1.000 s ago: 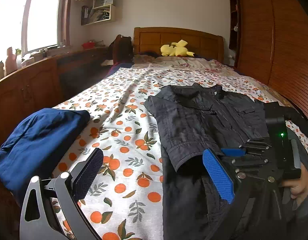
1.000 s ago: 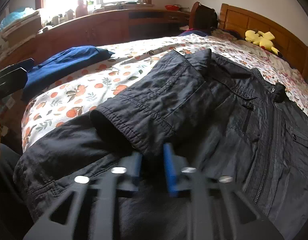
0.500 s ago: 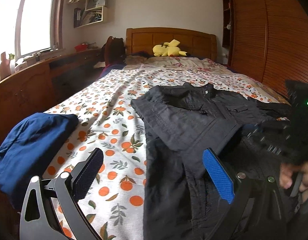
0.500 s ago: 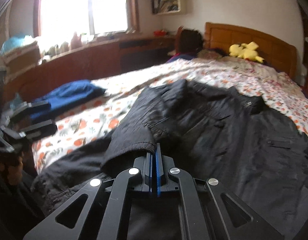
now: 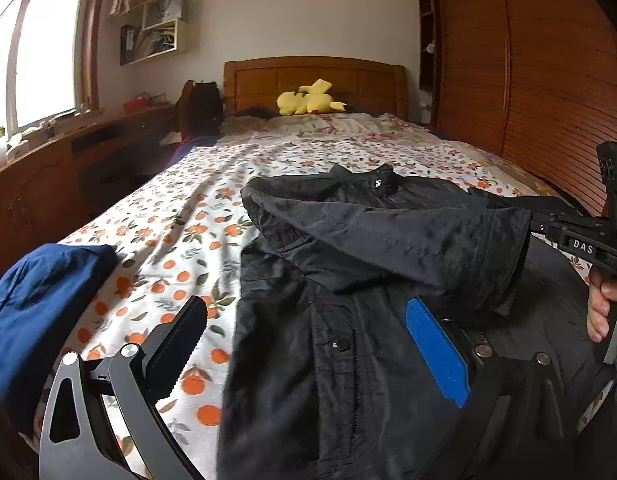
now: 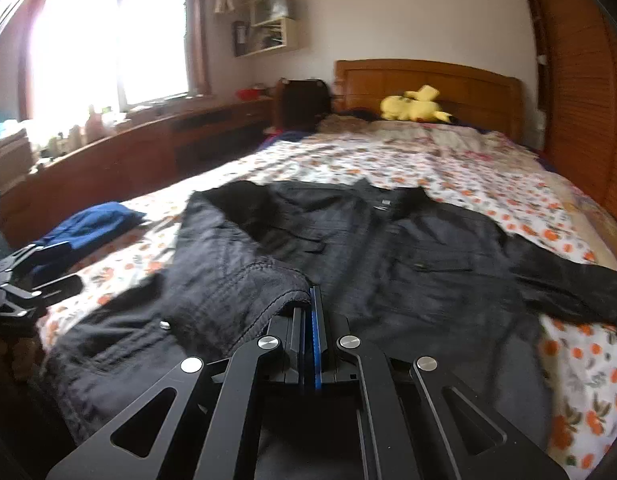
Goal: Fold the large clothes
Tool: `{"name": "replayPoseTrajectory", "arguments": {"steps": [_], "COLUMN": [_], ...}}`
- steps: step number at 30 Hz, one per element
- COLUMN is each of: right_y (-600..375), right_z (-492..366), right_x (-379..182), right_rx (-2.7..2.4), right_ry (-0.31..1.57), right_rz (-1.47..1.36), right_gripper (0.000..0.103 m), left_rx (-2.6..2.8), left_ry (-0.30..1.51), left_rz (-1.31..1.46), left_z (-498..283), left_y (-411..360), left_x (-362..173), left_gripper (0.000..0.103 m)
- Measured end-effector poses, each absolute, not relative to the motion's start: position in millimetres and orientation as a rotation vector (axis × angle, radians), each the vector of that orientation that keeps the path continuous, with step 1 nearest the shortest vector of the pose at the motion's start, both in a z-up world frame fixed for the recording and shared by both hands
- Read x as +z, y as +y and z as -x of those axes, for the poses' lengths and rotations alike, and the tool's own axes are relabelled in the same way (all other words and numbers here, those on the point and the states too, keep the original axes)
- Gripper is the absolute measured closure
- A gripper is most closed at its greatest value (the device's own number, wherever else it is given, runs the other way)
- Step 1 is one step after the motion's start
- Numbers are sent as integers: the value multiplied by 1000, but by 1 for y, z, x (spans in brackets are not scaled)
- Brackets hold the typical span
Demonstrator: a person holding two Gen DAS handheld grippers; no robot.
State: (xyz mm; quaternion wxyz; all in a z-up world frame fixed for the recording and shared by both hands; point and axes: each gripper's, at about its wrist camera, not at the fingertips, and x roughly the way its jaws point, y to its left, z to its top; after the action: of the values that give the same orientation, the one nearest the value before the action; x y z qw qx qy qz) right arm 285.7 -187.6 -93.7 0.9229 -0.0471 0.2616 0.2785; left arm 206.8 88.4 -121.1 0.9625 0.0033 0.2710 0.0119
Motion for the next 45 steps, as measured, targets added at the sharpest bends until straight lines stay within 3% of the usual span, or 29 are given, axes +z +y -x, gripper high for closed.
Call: {"name": "replayPoseTrajectory", "arguments": {"steps": [15,17,19,22,27,34,39,45], "right_y": [-246,-247,-249,-251,-238,-196,-170,-157], "right_z": [-287,-283,-278,-273,-266,-264,-256,-257], "right_x": [-118,-117,-113,-105,-95,-112,-130,-147], "right_rx": [371,356,341,328,380,536,597,613], "right_ry": [653,644,623,590,536,595,638,686], "right_rz": [149,160,166,163,160,174,224,263], "right_gripper": [100,92,76,66,57,54,38,36], "left_rx": [-40,-46,-52,-60,-71,-74,-77,-78], "left_ry": [545,545,542,545,551,563,567,567], "left_rz": [-23,-25,-28,-35,-50,-64,-64,-63], "left_z": [-219,-222,-224,-227,-230,-233,-233,-233], "left_y": [60,56,52,45,36,30,30,30], "left_x": [-124,-125,-126,-128,-131,-136,-138,-138], "left_gripper": [3,3,3,3,3,3,3,3]}}
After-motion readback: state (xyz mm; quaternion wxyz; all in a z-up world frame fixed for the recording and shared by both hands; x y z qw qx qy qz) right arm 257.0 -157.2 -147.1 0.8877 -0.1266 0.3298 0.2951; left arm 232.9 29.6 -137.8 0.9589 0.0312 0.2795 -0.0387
